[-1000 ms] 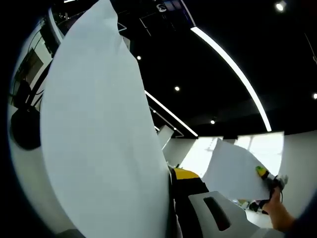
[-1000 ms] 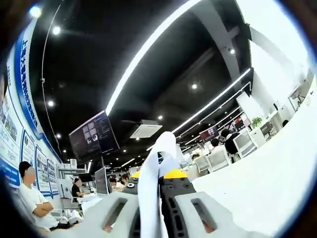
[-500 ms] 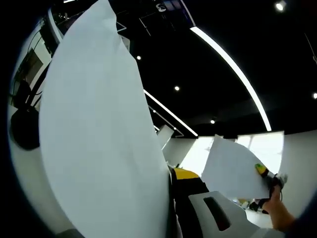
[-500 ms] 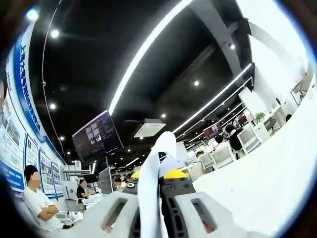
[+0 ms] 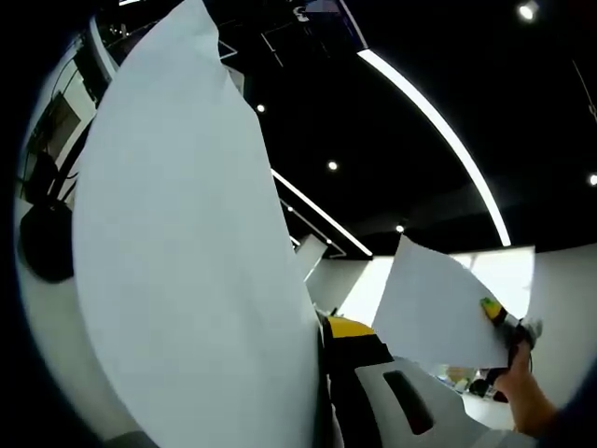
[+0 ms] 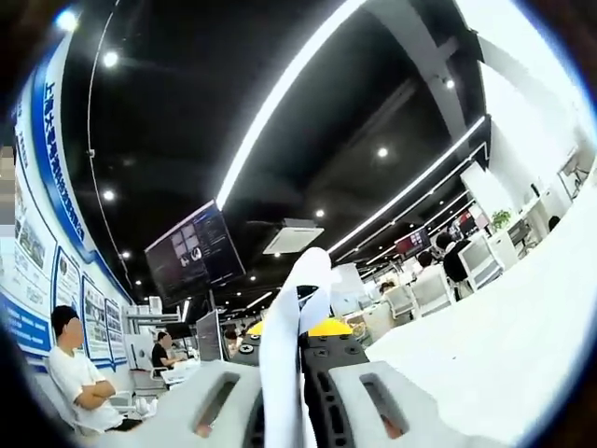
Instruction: Organize the stack of printing papers by aligning and flattening the scattered papers on the table
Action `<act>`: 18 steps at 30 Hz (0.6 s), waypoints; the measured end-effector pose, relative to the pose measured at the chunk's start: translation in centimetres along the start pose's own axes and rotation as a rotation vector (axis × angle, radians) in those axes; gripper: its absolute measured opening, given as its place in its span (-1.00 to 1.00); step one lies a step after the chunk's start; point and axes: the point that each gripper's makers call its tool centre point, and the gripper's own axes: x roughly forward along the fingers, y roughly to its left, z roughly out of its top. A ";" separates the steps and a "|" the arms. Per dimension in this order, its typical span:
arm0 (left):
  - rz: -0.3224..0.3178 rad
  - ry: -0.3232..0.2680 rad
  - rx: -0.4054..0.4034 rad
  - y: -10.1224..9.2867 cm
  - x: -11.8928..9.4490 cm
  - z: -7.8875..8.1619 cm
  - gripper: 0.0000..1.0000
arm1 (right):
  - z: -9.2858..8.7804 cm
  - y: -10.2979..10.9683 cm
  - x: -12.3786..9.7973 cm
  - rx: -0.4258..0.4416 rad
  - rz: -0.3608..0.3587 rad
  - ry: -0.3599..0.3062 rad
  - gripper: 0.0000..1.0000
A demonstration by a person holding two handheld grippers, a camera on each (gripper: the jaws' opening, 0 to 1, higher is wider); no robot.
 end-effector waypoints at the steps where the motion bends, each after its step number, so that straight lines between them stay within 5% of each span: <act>1: -0.001 0.000 0.000 0.0 0.0 0.0 -0.85 | 0.0 0.3 0.3 0.004 0.006 -0.002 -1.00; 18: -0.004 0.005 0.005 -0.1 0.0 -0.1 -0.85 | 0.1 3.4 2.9 0.013 0.085 0.000 -1.00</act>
